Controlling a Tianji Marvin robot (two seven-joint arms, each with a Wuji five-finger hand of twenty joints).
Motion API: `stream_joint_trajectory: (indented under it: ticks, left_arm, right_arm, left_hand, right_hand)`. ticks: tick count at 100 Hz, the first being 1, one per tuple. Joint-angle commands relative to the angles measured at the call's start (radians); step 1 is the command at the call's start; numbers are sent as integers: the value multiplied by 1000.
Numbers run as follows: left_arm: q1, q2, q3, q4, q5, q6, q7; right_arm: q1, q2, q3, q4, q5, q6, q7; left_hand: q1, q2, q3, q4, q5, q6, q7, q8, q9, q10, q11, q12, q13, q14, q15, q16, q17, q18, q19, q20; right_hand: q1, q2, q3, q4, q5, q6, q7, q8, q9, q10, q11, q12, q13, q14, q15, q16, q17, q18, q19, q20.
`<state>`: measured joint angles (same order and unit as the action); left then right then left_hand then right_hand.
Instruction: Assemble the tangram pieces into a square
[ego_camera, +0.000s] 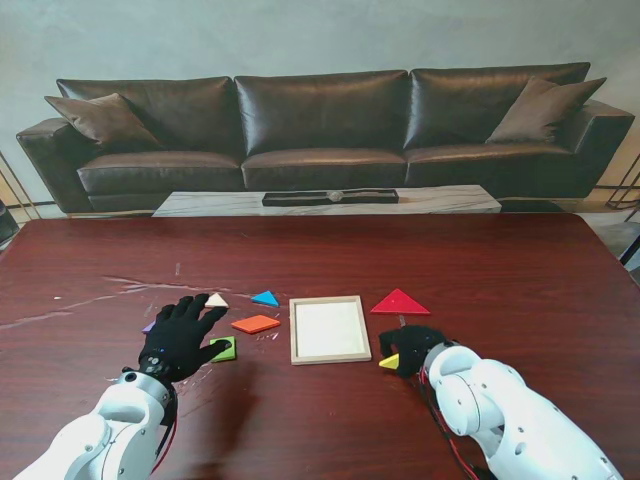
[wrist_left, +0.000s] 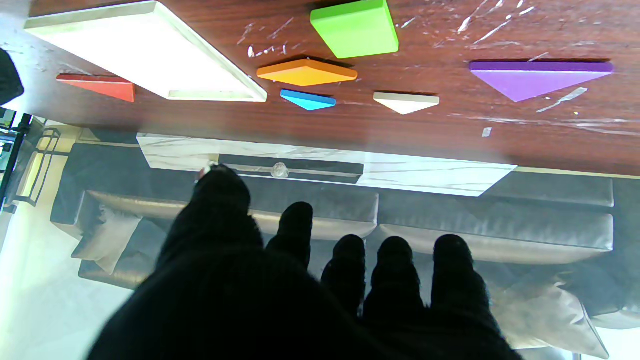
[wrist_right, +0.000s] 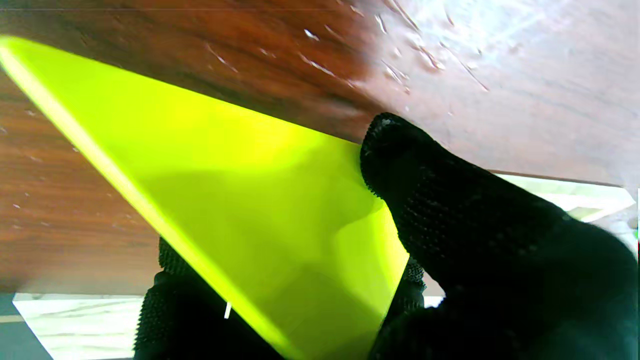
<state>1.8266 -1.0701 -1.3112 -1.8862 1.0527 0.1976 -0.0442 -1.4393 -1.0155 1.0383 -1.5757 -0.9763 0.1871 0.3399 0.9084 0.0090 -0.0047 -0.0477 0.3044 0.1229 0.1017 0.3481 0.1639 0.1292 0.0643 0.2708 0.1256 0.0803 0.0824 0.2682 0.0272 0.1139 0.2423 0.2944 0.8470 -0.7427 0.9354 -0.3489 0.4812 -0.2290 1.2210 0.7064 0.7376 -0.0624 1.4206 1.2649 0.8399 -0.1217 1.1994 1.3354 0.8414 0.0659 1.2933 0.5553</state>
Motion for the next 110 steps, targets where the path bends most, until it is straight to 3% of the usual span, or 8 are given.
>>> stream_joint_trajectory:
  ticks: [1, 29, 52, 69, 91, 110]
  left_arm:
    - [2, 0, 2, -5, -1, 3, -1]
    - [5, 0, 1, -7, 3, 6, -5]
    - [21, -1, -9, -14, 8, 13, 4]
    - [36, -2, -18, -21, 12, 18, 10]
    - [49, -3, -25, -27, 17, 25, 14]
    - [57, -3, -30, -32, 21, 30, 14]
  right_arm:
    - [19, -10, -12, -26, -4, -8, 6]
    - [165, -19, -128, -7, 47, -14, 7]
    - [329, -45, -300, 133, 183, -40, -51]
    - [419, -81, -414, 262, 272, -73, -133]
    - [484, -128, -507, 375, 354, -105, -204]
    - [497, -145, -534, 418, 393, -122, -218]
  left_hand:
    - [31, 36, -11, 47, 5, -10, 14, 9, -9, 5, 15, 4, 10, -16, 4, 3, -5, -3, 9, -3]
    - [32, 36, -11, 47, 6, -11, 15, 9, -10, 5, 16, 4, 10, -15, 4, 3, -5, -2, 11, -4]
    - [32, 36, -12, 47, 7, -13, 15, 9, -9, 5, 16, 4, 11, -15, 5, 3, -6, -2, 12, -5]
    - [34, 36, -11, 47, 7, -13, 15, 8, -10, 4, 16, 3, 11, -16, 5, 3, -5, -3, 13, -6]
    - [35, 36, -11, 47, 7, -12, 15, 8, -10, 4, 17, 3, 11, -15, 5, 3, -5, -2, 13, -6]
    - [37, 34, -10, 47, 8, -12, 16, 8, -11, 5, 16, 3, 10, -15, 5, 3, -6, -2, 14, -7]
  right_hand:
    - [127, 109, 88, 50, 76, -144, 107, 59, -25, 80, -25, -2, 186, -185, 381, 36, 46, -50, 224, 47]
    - [125, 118, 76, 45, 64, -147, 104, 58, -35, 72, -29, -1, 179, -190, 375, 39, 33, -43, 216, 50]
    - [123, 131, 54, 41, 44, -156, 103, 53, -56, 60, -37, 1, 158, -189, 359, 40, -16, -22, 211, 60]
    - [113, 140, 38, 37, 24, -163, 100, 39, -76, 55, -48, -3, 139, -181, 342, 36, -55, 0, 209, 67]
    - [85, 148, 26, 34, -7, -169, 99, 3, -104, 56, -63, -19, 118, -165, 313, 9, -104, 26, 200, 72]
    - [52, 150, 27, 35, -27, -174, 99, -37, -125, 57, -74, -51, 102, -143, 295, -51, -138, 50, 183, 68]
